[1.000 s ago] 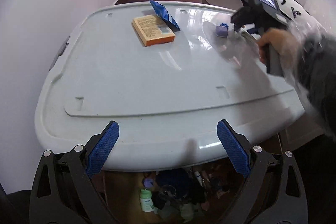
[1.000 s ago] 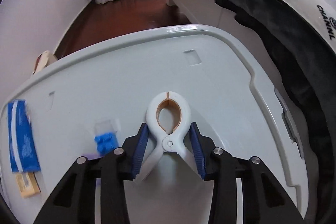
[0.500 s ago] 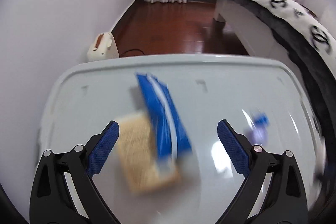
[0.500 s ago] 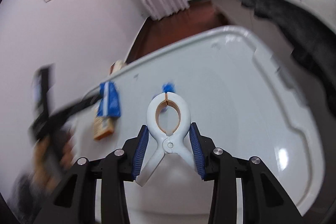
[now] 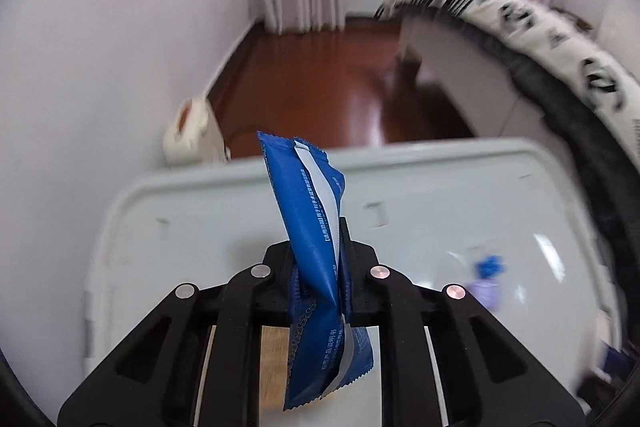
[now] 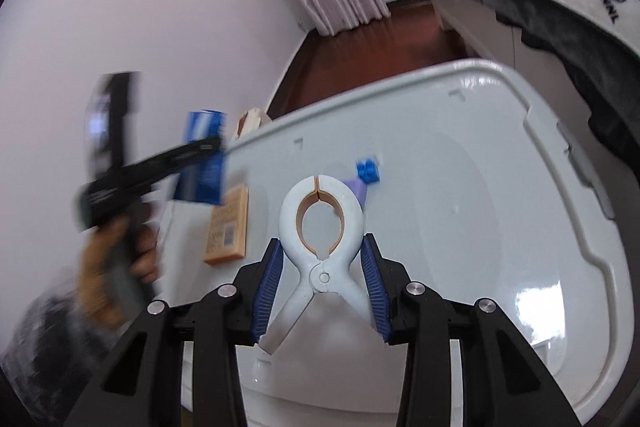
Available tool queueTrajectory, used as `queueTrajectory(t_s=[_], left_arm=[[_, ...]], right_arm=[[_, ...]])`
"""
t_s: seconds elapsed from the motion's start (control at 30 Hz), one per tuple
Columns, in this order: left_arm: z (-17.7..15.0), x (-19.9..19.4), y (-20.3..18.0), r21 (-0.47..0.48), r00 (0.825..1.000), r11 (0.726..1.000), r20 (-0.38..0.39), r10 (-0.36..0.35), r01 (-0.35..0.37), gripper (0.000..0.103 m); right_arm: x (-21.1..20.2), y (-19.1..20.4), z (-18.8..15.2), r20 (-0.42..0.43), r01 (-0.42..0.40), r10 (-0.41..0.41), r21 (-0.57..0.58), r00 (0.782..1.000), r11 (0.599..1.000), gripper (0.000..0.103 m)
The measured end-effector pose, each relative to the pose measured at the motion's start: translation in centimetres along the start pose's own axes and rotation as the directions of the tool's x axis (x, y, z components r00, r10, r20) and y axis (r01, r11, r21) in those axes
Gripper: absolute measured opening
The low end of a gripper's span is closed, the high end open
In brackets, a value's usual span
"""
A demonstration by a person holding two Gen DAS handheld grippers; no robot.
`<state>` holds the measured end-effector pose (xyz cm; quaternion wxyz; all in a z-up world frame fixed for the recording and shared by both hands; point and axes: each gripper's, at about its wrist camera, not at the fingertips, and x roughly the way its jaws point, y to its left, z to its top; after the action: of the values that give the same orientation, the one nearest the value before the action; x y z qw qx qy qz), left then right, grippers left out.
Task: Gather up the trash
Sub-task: 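Grasp the blue packet with the left tool, then carry the white clip and blue packet over the box and open both tools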
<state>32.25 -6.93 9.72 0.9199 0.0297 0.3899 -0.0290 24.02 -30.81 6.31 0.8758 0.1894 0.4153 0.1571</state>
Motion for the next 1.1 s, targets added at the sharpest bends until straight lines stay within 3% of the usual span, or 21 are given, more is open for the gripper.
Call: queueTrajectory(t_s=[0.1, 0.2, 0.33, 0.43, 0.53, 0.67, 0.77, 0.8, 0.93, 1.0, 1.03, 1.1], left_arm=[[-0.9, -6.9, -1.1, 0.041, 0.997, 0.999, 0.075, 0.024, -0.027, 0.014], [-4.1, -13.3, -1.6, 0.047, 0.995, 0.999, 0.101, 0.018, -0.023, 0.014], [-12.2, -19.3, -1.8, 0.033, 0.998, 0.999, 0.066, 0.010, -0.012, 0.015], [-19.0, -21.4, -1.9, 0.021, 1.000, 1.000, 0.020, 0.001, -0.001, 0.015], [-24.7, -20.7, -1.9, -0.014, 0.998, 0.999, -0.050, -0.045, 0.044, 0.015], [-31.2, -17.0, -1.4, -0.045, 0.983, 0.998, -0.179, -0.041, 0.034, 0.015], [-34.1, -14.6, -1.0, -0.071, 0.951, 0.997, -0.304, -0.050, 0.030, 0.015], [-34.9, -13.6, -0.5, -0.096, 0.932, 0.995, -0.358, -0.065, 0.033, 0.015], [-35.9, -11.8, -0.2, -0.103, 0.909, 0.995, -0.415, -0.045, 0.002, 0.017], [-36.3, -11.3, -0.6, -0.089, 0.898, 0.996, -0.439, -0.041, 0.002, 0.024], [-36.5, -11.1, -0.9, -0.079, 0.890, 0.997, -0.455, -0.037, 0.001, 0.027], [-36.5, -10.6, -1.3, -0.070, 0.881, 0.998, -0.471, -0.032, -0.001, 0.052]], right_arm=[[-1.2, 0.3, -0.4, 0.036, 0.012, -0.011, -0.012, 0.999, 1.000, 0.040], [-3.1, 1.2, -1.9, 0.078, 0.040, -0.036, -0.050, 0.996, 0.998, 0.040], [-6.2, 2.4, -6.8, 0.104, 0.053, -0.044, -0.092, 0.994, 0.994, 0.040], [-8.2, 3.4, -13.2, 0.064, 0.035, -0.029, -0.095, 0.998, 0.995, 0.040], [-9.2, 4.6, -19.4, -0.009, 0.023, -0.024, -0.082, 1.000, 0.996, 0.040], [-8.0, 5.1, -24.4, -0.127, 0.073, -0.089, -0.124, 0.988, 0.990, 0.040], [-6.2, 4.6, -25.0, -0.196, 0.119, -0.148, -0.149, 0.969, 0.982, 0.040], [-5.6, 4.5, -25.0, -0.211, 0.136, -0.167, -0.155, 0.963, 0.979, 0.040], [-3.8, 3.9, -25.6, -0.284, 0.171, -0.213, -0.165, 0.935, 0.971, 0.040], [-3.3, 3.7, -25.7, -0.303, 0.183, -0.226, -0.163, 0.926, 0.969, 0.042], [-3.3, 3.6, -25.8, -0.303, 0.188, -0.230, -0.163, 0.925, 0.969, 0.050], [-3.6, 3.6, -25.8, -0.290, 0.194, -0.235, -0.164, 0.928, 0.967, 0.054]])
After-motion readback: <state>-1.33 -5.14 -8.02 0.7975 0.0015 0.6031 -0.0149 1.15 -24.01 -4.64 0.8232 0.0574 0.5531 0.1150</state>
